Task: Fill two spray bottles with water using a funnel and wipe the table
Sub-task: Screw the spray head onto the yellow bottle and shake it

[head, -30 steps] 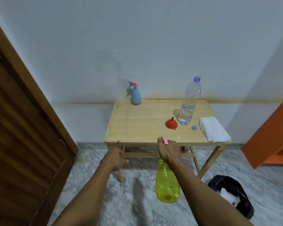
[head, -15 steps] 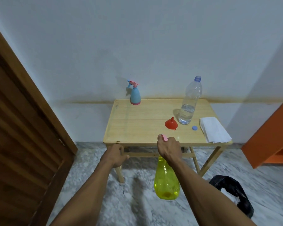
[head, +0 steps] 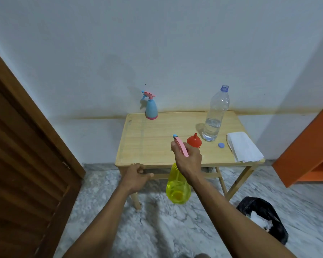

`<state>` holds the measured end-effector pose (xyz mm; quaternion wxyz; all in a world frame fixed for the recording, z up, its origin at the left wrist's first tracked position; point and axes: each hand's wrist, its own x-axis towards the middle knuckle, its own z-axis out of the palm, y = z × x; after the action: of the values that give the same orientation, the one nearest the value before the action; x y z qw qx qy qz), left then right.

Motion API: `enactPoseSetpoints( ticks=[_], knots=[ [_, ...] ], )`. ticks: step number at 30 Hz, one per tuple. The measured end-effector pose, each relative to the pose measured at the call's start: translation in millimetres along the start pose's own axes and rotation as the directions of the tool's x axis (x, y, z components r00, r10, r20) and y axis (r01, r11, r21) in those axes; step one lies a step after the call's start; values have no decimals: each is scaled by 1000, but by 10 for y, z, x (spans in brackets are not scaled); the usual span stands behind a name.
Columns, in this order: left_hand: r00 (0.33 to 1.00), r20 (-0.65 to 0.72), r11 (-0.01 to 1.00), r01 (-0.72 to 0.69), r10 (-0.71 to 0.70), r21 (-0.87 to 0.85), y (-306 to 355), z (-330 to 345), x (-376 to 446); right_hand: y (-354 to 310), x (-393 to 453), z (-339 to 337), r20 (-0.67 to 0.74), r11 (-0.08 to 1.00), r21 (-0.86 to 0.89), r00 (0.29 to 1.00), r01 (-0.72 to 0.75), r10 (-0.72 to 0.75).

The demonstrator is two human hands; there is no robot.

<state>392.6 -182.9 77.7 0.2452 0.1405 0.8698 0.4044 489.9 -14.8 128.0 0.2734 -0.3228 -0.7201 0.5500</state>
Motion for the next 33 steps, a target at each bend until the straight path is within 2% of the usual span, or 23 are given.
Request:
enactPoseSetpoints(
  ticks=[3,6,14,22,25,28,33],
  knots=[
    [992,100,986,-65,81,-153,163,151,74,-108,120,-38,8,991,133,1000,14,-15],
    [965,194,979,-152,177,-136,364,276,229,-188,304,-71,11,977,211,1000,22,-25],
    [910,193,924,-330,366,-194,669,611,895,-212,949,-128,156,950,309,983,42,-94],
    [930,178,916,-257,321,-310,909,819,1657,-39,1790,-35,254,969,245,966,-28,-36],
    [955,125,921,-216,269,-324,974,925,1979,83,2096,39,191,993,111,982,-34,12],
    [965,47,919,-232,260,-319,1083,962,2198,234,2318,126,112,1000,-31,994,4,-1],
    [975,-74,946,-223,211,-234,1208,914,2580,347,2744,344,44,997,-49,997,66,-64]
  ],
)
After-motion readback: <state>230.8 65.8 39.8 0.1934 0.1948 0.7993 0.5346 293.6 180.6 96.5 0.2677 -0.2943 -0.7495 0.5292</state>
